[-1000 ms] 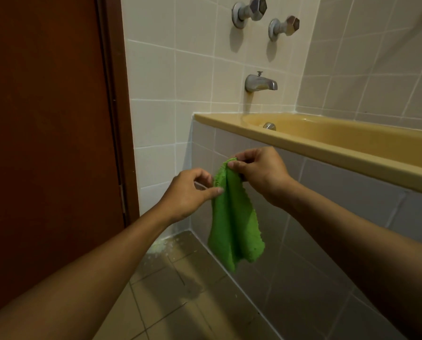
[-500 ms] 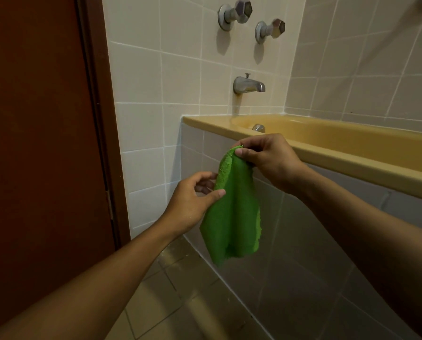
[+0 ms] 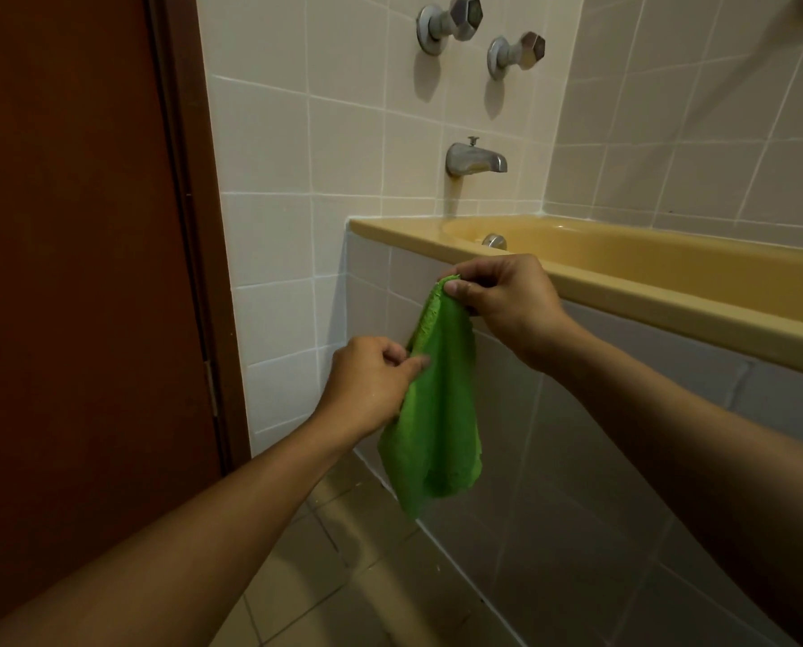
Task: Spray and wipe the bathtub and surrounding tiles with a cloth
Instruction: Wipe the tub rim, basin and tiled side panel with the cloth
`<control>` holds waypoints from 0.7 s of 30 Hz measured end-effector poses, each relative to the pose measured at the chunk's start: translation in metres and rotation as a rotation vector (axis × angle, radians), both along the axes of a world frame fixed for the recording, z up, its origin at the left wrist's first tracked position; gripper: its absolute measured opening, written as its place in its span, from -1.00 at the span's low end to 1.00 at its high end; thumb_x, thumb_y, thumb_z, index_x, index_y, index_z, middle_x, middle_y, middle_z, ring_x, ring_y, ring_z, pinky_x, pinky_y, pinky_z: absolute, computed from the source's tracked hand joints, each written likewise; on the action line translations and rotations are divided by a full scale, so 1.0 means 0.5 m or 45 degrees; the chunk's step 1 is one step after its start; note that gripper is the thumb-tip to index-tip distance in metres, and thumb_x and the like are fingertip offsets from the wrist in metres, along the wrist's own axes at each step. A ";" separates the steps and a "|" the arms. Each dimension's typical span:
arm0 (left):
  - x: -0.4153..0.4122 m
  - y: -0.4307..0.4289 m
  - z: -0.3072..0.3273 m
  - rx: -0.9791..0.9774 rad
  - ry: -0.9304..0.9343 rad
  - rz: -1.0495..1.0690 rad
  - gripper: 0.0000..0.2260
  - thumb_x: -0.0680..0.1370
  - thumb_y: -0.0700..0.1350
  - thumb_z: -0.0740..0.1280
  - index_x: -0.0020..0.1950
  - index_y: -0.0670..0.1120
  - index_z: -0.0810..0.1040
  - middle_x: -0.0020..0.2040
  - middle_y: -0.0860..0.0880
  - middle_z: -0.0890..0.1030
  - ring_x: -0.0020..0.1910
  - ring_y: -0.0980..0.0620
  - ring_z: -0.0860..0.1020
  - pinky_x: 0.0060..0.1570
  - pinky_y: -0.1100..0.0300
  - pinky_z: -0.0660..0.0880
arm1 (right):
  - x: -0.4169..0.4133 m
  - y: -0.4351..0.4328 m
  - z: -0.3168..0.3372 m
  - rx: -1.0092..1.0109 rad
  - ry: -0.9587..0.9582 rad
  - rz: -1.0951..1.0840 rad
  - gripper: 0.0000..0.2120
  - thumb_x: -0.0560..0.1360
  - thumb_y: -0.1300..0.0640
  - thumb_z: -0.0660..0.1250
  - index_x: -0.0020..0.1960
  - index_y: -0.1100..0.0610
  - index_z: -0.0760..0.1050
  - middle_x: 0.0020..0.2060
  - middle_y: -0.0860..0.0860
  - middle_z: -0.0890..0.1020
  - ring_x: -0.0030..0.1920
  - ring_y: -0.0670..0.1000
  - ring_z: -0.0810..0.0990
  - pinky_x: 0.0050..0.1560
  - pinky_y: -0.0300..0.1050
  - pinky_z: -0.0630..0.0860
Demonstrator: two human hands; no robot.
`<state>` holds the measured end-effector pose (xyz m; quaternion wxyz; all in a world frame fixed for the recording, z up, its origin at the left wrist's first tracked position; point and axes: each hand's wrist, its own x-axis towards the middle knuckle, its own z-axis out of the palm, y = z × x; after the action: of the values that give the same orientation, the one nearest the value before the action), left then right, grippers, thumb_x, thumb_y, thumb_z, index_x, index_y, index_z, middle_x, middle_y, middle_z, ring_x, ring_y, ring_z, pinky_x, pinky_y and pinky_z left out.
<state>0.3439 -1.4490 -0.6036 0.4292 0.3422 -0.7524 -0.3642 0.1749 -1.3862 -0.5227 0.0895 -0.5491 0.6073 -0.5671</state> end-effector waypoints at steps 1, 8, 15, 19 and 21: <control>0.000 0.003 0.000 0.013 -0.093 -0.047 -0.85 0.54 0.00 0.50 -0.14 -0.05 0.67 -0.32 -0.02 0.68 -0.35 0.03 0.66 -0.21 0.07 0.64 | 0.000 -0.004 -0.003 -0.004 -0.013 -0.025 -0.87 0.52 0.22 0.48 0.05 0.19 0.70 -0.11 0.10 0.73 -0.07 0.11 0.70 0.04 0.10 0.67; 0.014 -0.003 -0.026 0.035 -0.175 -0.345 -0.78 0.59 -0.15 0.44 0.23 0.02 0.64 -0.37 -0.01 0.47 -0.36 0.06 0.47 -0.23 0.19 0.45 | -0.013 -0.021 -0.016 -0.012 0.013 -0.062 -0.86 0.49 0.17 0.51 0.05 0.14 0.72 -0.10 0.00 0.73 -0.02 -0.01 0.68 0.10 0.00 0.65; 0.038 -0.023 -0.021 0.142 -0.166 -0.441 -0.60 0.59 -0.23 0.39 0.39 0.07 0.57 -0.26 -0.11 0.55 -0.25 -0.02 0.59 -0.17 0.15 0.51 | -0.009 -0.019 -0.019 -0.040 0.002 -0.071 -0.87 0.50 0.20 0.50 0.04 0.15 0.71 -0.10 0.02 0.73 -0.02 0.03 0.69 0.11 0.09 0.66; 0.049 -0.025 -0.015 0.272 -0.236 -0.511 -0.76 0.56 -0.29 0.40 0.20 -0.09 0.62 -0.08 -0.13 0.66 -0.15 -0.03 0.62 -0.22 0.17 0.50 | -0.001 -0.018 -0.022 -0.068 0.047 -0.012 -0.85 0.50 0.22 0.50 -0.11 -0.04 0.70 -0.15 -0.04 0.73 -0.03 0.01 0.70 0.12 0.09 0.65; 0.057 -0.030 -0.017 0.291 -0.251 -0.518 -0.81 0.54 -0.24 0.46 0.13 -0.10 0.60 -0.09 -0.11 0.61 -0.15 -0.02 0.57 -0.23 0.15 0.47 | -0.002 -0.019 -0.021 -0.073 0.075 0.000 -0.80 0.51 0.21 0.49 -0.14 -0.09 0.68 -0.14 -0.09 0.72 -0.03 -0.04 0.68 0.13 0.05 0.65</control>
<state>0.3725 -1.4638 -0.6121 0.2302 0.2640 -0.7979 -0.4906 0.1740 -1.3956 -0.5332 0.0558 -0.5681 0.5930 -0.5679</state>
